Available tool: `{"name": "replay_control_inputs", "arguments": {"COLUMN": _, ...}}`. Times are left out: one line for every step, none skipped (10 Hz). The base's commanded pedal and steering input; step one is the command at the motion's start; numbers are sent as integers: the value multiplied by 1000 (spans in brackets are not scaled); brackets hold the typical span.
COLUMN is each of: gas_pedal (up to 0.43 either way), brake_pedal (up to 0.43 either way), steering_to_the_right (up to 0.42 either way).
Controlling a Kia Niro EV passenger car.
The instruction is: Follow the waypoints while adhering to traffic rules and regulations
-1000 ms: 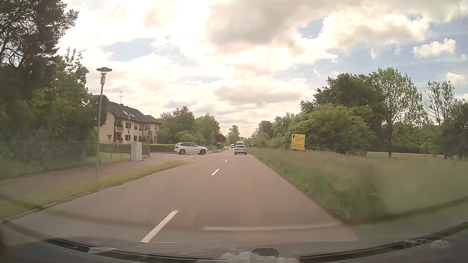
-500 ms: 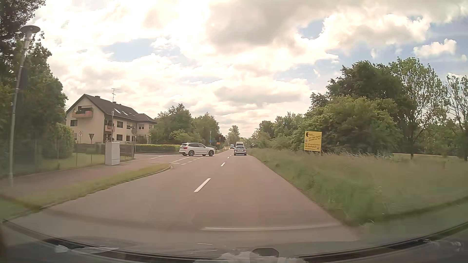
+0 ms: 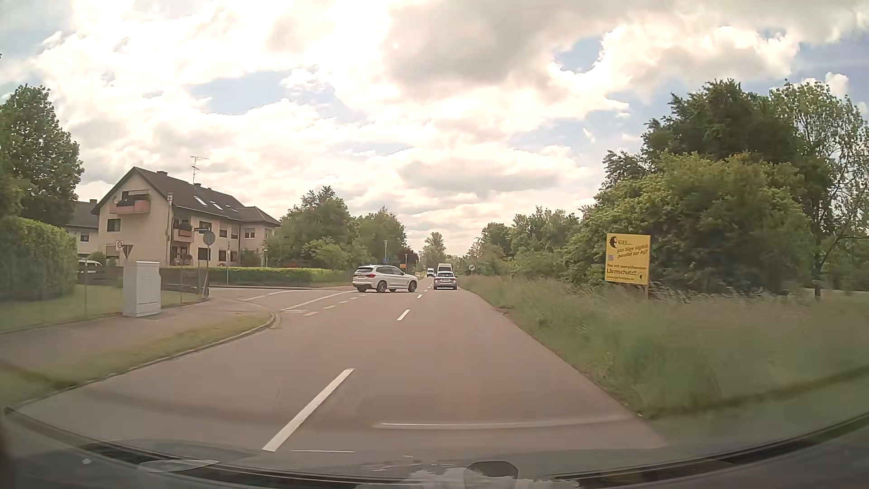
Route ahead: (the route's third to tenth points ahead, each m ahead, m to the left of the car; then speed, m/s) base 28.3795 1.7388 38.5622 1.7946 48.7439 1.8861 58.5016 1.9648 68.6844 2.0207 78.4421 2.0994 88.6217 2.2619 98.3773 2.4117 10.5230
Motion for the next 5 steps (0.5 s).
{"name": "replay_control_inputs", "arguments": {"gas_pedal": 79, "brake_pedal": 0, "steering_to_the_right": 0}}
{"name": "replay_control_inputs", "arguments": {"gas_pedal": 79, "brake_pedal": 0, "steering_to_the_right": 0}}
{"name": "replay_control_inputs", "arguments": {"gas_pedal": 79, "brake_pedal": 0, "steering_to_the_right": 0}}
{"name": "replay_control_inputs", "arguments": {"gas_pedal": 79, "brake_pedal": 0, "steering_to_the_right": 0}}
{"name": "replay_control_inputs", "arguments": {"gas_pedal": 79, "brake_pedal": 0, "steering_to_the_right": 0}}
